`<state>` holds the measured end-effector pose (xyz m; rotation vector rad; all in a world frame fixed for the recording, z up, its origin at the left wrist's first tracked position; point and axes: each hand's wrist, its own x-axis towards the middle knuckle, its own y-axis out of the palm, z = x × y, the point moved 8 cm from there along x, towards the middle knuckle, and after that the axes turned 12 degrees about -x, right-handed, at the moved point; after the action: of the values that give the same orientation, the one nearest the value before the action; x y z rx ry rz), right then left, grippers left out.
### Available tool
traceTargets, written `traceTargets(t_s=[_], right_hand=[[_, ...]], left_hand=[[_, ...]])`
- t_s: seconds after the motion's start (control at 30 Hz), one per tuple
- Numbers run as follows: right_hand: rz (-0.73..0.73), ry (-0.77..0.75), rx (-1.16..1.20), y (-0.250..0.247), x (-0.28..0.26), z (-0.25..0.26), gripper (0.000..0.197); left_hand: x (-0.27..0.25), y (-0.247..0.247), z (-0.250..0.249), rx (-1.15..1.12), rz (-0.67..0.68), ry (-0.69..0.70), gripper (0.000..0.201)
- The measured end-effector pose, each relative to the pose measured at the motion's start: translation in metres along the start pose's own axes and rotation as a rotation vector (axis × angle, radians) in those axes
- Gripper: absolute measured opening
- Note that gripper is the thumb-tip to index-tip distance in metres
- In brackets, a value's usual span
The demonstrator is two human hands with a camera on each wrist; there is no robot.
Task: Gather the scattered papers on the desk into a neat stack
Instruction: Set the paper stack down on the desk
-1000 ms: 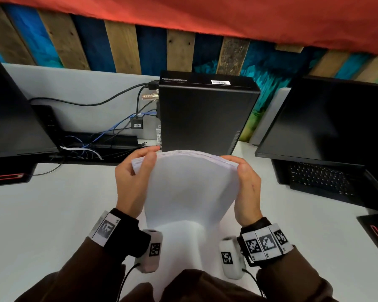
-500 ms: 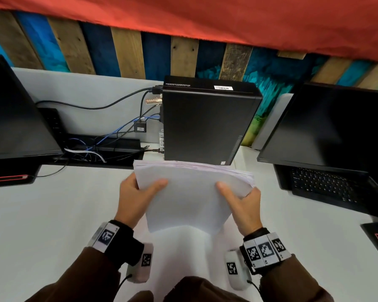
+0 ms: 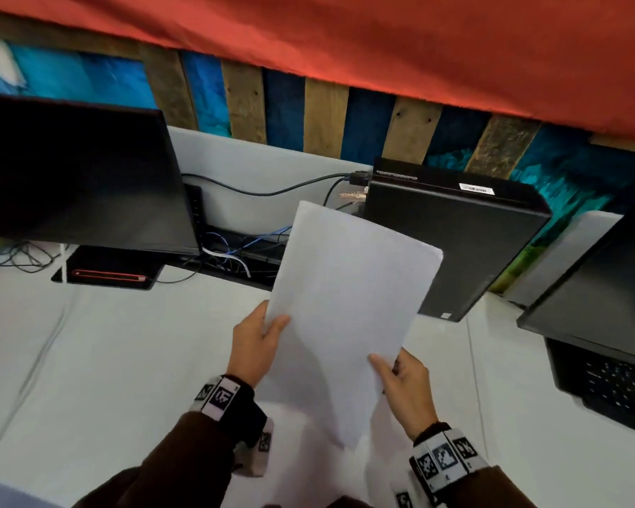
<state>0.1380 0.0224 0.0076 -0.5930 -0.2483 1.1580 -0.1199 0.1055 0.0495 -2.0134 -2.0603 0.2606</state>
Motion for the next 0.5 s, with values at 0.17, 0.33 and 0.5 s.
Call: traceTargets(t_s=[0.17,0.33,0.5], right_hand=[[0.395,0.1,-0.046,0.128,0.011,0.027,0.008],[0.648,0.167,-0.129,0.236,0.013,0.021,0.014],[0.681,0.287,-0.103,0.28,0.012,0.011,0.013]], left_hand=[[0.029,-0.081,0.078,0.283,0.039,-0.296,0.029],[0.045,-0.137,0.151,0.455,0.102,-0.522,0.035],[0.059,-0.158,0.193,0.569,0.167,-0.62,0.038]])
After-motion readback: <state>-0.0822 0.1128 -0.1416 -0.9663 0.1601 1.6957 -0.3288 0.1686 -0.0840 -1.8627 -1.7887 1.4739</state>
